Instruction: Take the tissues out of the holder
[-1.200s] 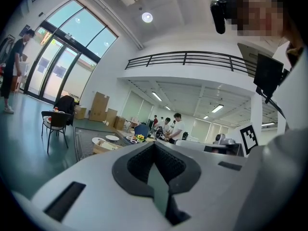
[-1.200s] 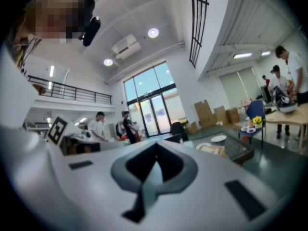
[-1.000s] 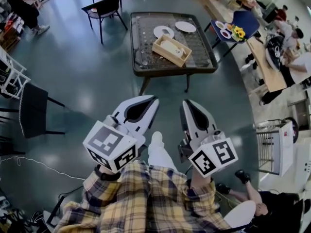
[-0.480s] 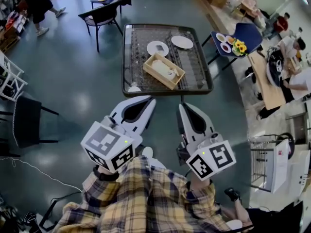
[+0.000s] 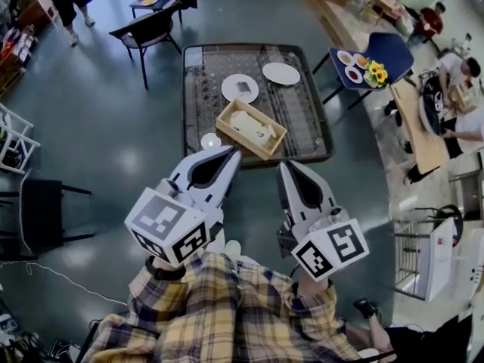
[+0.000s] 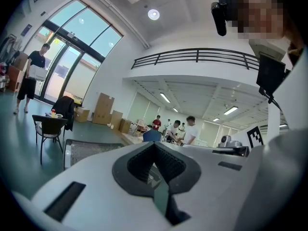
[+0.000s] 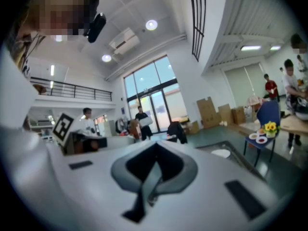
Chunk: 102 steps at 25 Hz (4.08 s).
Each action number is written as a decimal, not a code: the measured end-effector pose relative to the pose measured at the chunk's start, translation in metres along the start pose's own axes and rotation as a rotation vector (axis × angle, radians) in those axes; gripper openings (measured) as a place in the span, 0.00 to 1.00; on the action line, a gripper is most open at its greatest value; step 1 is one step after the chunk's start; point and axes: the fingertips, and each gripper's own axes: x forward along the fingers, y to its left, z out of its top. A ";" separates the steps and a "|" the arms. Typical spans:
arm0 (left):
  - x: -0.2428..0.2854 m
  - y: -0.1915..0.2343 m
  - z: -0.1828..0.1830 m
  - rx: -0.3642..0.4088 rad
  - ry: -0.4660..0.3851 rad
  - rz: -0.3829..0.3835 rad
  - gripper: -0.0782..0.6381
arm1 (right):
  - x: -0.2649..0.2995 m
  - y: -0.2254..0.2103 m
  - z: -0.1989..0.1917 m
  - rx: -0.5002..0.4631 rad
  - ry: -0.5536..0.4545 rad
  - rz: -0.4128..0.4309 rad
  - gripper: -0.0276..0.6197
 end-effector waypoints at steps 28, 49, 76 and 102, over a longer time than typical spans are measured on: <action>0.159 0.113 0.034 0.044 0.176 -0.237 0.13 | 0.112 -0.147 0.047 0.039 -0.040 -0.315 0.06; 0.196 0.134 0.010 -0.019 0.221 -0.151 0.13 | 0.152 -0.185 0.011 0.015 0.185 -0.210 0.06; 0.172 0.184 -0.039 -0.145 0.278 -0.026 0.13 | 0.185 -0.172 -0.190 -0.234 0.929 0.096 0.33; 0.141 0.217 -0.072 -0.244 0.280 0.080 0.13 | 0.198 -0.193 -0.323 -0.346 1.316 0.193 0.43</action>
